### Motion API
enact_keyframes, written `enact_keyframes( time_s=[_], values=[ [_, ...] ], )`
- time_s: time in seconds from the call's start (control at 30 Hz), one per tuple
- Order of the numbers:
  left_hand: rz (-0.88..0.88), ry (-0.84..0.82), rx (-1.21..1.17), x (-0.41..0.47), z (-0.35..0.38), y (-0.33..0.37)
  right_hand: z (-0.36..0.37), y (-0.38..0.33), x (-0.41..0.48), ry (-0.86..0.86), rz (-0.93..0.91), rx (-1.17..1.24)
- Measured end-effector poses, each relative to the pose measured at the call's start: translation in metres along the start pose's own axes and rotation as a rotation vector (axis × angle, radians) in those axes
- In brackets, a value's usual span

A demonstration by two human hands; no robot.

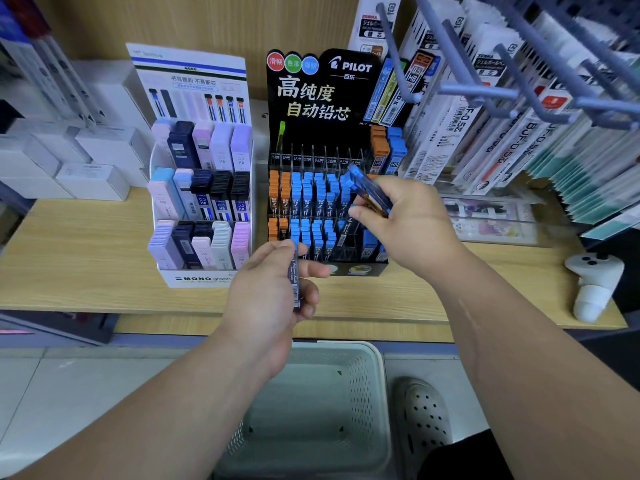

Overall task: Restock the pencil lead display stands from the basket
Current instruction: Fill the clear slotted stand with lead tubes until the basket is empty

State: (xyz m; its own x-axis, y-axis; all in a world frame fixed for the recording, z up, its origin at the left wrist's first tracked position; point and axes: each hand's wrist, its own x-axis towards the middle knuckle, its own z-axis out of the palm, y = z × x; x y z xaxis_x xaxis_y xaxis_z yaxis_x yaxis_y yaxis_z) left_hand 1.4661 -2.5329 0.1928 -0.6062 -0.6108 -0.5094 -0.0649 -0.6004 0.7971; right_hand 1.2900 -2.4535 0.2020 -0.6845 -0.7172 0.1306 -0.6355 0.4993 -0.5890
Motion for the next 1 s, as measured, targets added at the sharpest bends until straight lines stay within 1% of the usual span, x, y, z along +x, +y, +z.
enact_keyframes(
  time_s=[0.23,0.4,0.53,0.63,0.8,0.9,1.0],
  values=[
    [-0.001,0.008,0.002,0.002,0.0,-0.003,0.005,0.004,-0.002,0.001,-0.055,-0.01],
    [0.003,0.007,0.007,0.003,-0.001,-0.004,0.003,0.001,-0.004,-0.007,-0.13,-0.058],
    [-0.002,0.003,0.012,0.002,-0.001,-0.003,0.006,0.006,-0.004,-0.027,-0.141,-0.115],
    [-0.004,-0.006,0.017,0.001,0.0,-0.002,0.009,0.007,-0.003,-0.073,-0.11,-0.101],
    [-0.011,-0.013,0.019,0.0,0.0,-0.002,0.008,0.005,0.004,-0.15,0.001,-0.11],
    [-0.008,-0.005,0.036,0.001,0.0,-0.003,0.007,0.002,0.007,-0.185,0.035,-0.149],
    [0.021,0.02,0.059,0.002,0.001,-0.005,0.007,-0.002,0.006,-0.178,0.04,-0.255]
  ],
)
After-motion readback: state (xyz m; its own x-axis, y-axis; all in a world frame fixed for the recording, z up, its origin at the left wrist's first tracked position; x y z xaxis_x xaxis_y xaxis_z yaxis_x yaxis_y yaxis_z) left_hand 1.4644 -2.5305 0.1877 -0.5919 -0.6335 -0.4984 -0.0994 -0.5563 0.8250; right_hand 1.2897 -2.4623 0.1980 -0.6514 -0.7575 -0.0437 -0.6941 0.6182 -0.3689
